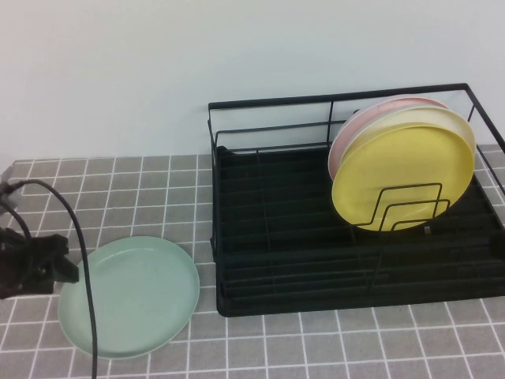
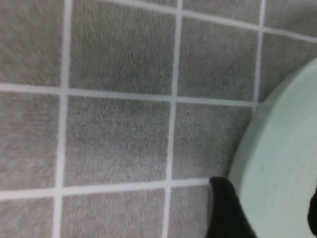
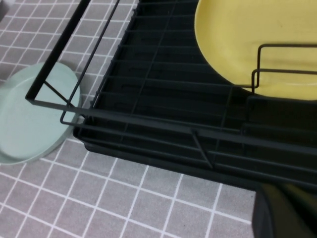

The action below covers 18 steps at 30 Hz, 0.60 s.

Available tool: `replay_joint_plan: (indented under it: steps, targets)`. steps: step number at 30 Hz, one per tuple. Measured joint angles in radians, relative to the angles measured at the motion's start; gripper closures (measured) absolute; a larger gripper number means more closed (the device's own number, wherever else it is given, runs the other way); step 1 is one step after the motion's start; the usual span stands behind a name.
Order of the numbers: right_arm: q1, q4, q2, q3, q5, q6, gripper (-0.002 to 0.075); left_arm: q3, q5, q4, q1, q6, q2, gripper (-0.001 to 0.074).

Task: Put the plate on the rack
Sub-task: Pick up the plate from the table

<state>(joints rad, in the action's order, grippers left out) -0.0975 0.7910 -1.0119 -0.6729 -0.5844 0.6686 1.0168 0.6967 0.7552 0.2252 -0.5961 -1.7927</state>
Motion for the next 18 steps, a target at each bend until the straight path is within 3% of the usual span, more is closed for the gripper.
replay_joint_plan:
  steps: [6,12,18]
  targets:
    - [0.000,0.004,0.000,0.000,-0.009,0.000,0.0727,0.000,0.000,0.126,0.000,-0.135,-0.081,0.0479]
    - [0.000,0.009,0.000,0.000,-0.011,0.000,0.0727,0.000,-0.016,0.146,0.000,-0.190,-0.107,0.0685]
    - [0.000,0.010,0.000,0.000,-0.013,0.000,0.0727,0.008,0.005,0.150,0.002,-0.212,-0.075,0.0726]
